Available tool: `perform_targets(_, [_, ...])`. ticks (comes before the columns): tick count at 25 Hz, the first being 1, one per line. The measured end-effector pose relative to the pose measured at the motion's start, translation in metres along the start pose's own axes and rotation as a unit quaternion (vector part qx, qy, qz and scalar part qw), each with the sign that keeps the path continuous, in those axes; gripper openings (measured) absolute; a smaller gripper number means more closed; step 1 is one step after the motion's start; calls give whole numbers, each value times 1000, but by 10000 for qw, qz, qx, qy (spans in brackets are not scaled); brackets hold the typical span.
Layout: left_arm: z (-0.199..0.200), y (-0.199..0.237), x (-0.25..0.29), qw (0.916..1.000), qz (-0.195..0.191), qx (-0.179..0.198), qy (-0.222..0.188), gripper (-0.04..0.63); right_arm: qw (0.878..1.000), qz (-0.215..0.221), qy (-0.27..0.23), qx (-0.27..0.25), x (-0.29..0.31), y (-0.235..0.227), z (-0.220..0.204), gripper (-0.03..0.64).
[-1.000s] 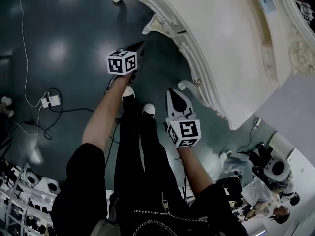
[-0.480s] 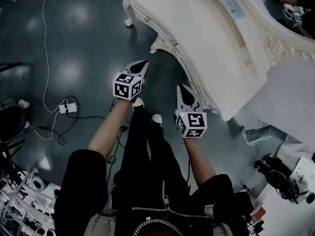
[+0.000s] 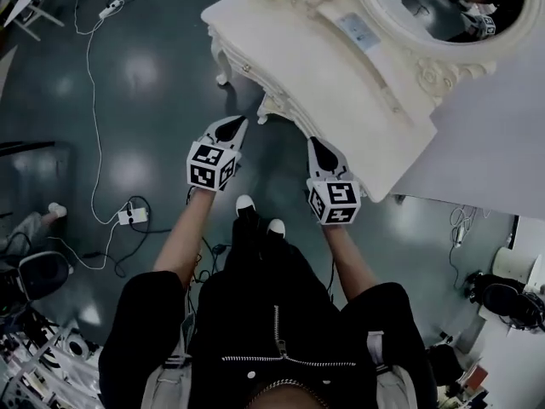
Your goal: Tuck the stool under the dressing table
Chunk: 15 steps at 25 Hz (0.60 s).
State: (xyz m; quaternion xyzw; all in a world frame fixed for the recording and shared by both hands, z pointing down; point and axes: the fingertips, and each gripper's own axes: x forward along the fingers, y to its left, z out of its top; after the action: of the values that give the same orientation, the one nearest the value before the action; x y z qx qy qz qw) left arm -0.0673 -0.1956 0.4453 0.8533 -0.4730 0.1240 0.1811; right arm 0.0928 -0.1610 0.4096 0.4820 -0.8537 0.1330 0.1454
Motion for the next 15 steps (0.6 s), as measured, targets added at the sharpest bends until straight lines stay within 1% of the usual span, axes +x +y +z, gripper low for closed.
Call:
perform_targets(6, [53,-25,-27,9988,-4,278,-410,21,9992,-23,-370,-141,-28,-6,37,3])
perform_targets(10, [86,-38,-43,9963,8,504,-693,21,9980,-5,-589,-227,-42,-7,60,3])
perform_targets(13, [101,-47,-54,9941,8,685,-840,21,9967,-25,-755,-283,-53,-5,73,3])
perform_targets(15, [109,-50,-61,9929,26,741,-929,21,9959,-41,-852,-314,-58,-4,81,3])
